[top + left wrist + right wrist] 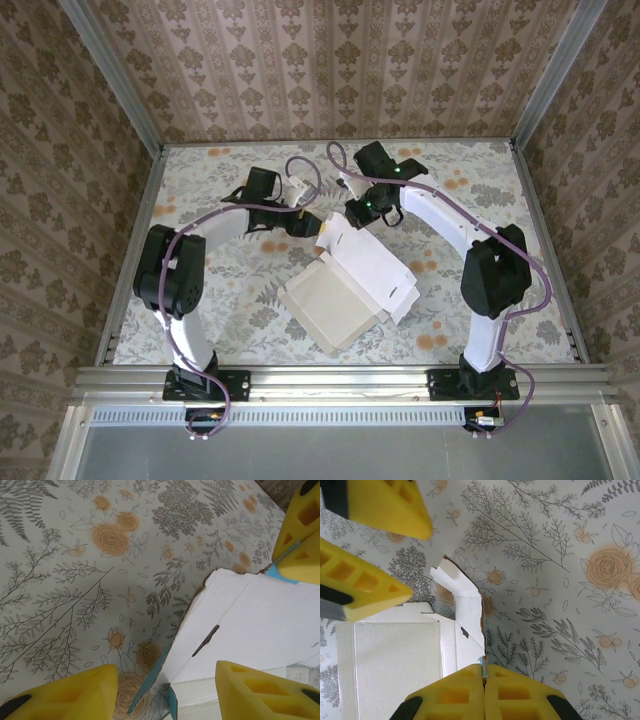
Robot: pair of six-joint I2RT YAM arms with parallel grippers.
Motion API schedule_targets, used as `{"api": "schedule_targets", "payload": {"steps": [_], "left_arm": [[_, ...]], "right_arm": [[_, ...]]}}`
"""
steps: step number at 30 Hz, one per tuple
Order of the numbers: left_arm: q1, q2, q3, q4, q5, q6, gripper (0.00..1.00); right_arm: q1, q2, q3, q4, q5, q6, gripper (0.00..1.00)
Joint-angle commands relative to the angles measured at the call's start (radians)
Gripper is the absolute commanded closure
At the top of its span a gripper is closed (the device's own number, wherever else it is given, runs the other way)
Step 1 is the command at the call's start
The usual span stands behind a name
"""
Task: Fold the paper box
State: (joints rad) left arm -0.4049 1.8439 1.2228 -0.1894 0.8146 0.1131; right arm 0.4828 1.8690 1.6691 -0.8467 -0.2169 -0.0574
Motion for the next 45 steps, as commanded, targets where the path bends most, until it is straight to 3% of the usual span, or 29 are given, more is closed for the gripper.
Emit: {"api": "schedule_targets", "payload": {"steps": [1, 8, 11, 15, 18, 23, 27, 30, 36, 41, 45], "left_arm": [[0.005, 0.036, 0.079, -0.114, 0.081, 0.086, 0.47], [0.003, 0.069, 0.15, -0.178, 0.138, 0.174, 0.53], [0.003, 0.096, 0.207, -0.262, 0.151, 0.221, 0.65], [-0.002, 0.129, 0.273, -0.346, 0.151, 0.26, 0.68], [-0.008, 0.138, 0.29, -0.367, 0.138, 0.273, 0.79], [-0.008, 0.131, 0.29, -0.362, 0.135, 0.269, 0.88], [-0.018, 0.11, 0.264, -0.33, 0.113, 0.252, 1.0], [-0.026, 0.082, 0.215, -0.268, 0.074, 0.207, 1.0], [-0.045, -0.015, 0.052, -0.054, -0.107, 0.086, 1.0], [-0.042, -0.083, -0.032, 0.039, -0.225, 0.03, 1.0], [-0.029, -0.111, -0.073, 0.073, -0.275, 0.014, 1.0]], "right_arm": [[0.014, -0.009, 0.045, -0.038, -0.025, -0.03, 0.92], [0.022, 0.016, 0.076, -0.057, -0.017, -0.039, 0.92], [0.024, 0.022, 0.08, -0.06, -0.015, -0.041, 0.92], [0.027, 0.026, 0.084, -0.058, -0.015, -0.041, 0.92], [0.028, 0.031, 0.087, -0.059, -0.011, -0.041, 0.92], [0.028, 0.036, 0.089, -0.053, -0.007, -0.042, 0.91], [0.03, 0.039, 0.093, -0.042, -0.006, -0.03, 0.85], [0.028, 0.041, 0.103, -0.033, -0.006, -0.014, 0.7], [0.029, 0.01, 0.115, 0.006, 0.047, 0.056, 0.43], [0.028, -0.091, 0.051, 0.045, 0.074, 0.103, 0.38], [0.048, -0.248, -0.151, 0.137, 0.054, 0.194, 0.39]]}}
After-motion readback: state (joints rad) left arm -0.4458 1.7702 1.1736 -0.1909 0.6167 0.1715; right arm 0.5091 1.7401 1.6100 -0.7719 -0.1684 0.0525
